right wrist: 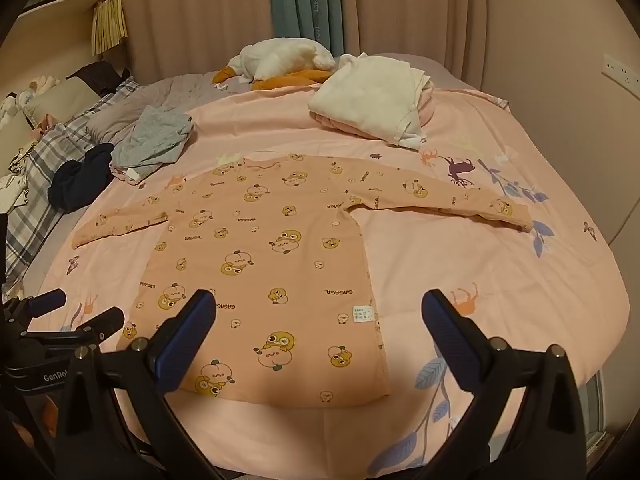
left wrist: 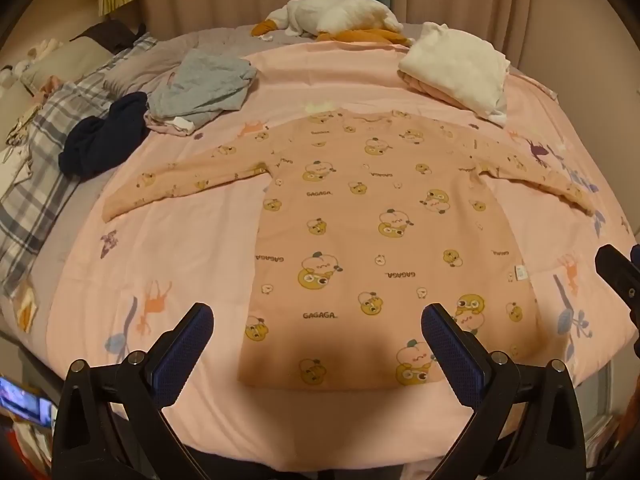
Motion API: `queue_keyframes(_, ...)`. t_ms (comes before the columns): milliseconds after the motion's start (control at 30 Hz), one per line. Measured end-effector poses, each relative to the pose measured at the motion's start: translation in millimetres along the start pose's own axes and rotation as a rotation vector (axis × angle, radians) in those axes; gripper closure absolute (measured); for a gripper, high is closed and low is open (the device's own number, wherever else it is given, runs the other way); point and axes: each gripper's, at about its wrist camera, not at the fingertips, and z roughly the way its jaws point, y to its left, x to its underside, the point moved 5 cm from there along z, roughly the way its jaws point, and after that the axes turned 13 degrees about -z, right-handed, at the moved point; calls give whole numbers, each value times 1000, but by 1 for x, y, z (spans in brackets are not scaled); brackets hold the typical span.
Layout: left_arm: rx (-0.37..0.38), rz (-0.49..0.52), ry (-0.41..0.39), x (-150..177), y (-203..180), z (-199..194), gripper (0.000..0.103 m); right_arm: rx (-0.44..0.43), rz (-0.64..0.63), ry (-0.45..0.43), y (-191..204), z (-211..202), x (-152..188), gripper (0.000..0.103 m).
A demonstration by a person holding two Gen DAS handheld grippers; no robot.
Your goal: Fold small clothes
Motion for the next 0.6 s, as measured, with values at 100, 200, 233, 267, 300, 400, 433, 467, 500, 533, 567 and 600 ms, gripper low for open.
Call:
queue_keyframes(100,-3,1,-2,-1,1,0,0,0,0,0,1,0,1,0)
queue_keyframes(200,-5,1,-3,-2,1,0,0,0,-1,3,2,0,0,0)
queue_keyframes(233,-5,2,-2,-2,1,-1,0,-1,-2,4,2,0,1,0)
queue_keyframes(267,-6,2,-3,-2,1,-1,0,-2,-2,4,2,0,0,0)
queue_keyframes(300,-6,2,-3,-3,1,-1,0,-2,-2,5,2,1,1,0)
queue_keyframes(400,-5,2,-1,-3,1,-1,0,-2,-3,4,2,1,2,0)
queue_keyframes(433,-4,2,-2,-3,1,-1,0,-2,-4,4,2,0,2,0)
queue_keyframes(467,-5,3,-2,-3,1,-1,0,-2,-4,5,2,0,2,0)
queue_keyframes(500,-6,3,-2,-3,1,-1,0,-2,-3,5,2,0,2,0)
queue_keyframes(533,-7,3,-4,-4,1,-2,0,-2,-3,5,2,0,2,0)
queue_keyframes(567,-8,2,-6,-6,1,-3,0,-1,-4,5,2,0,2,0)
queue_keyframes(600,-9,2,-7,-7,2,-3,0,-1,-3,4,2,0,2,0)
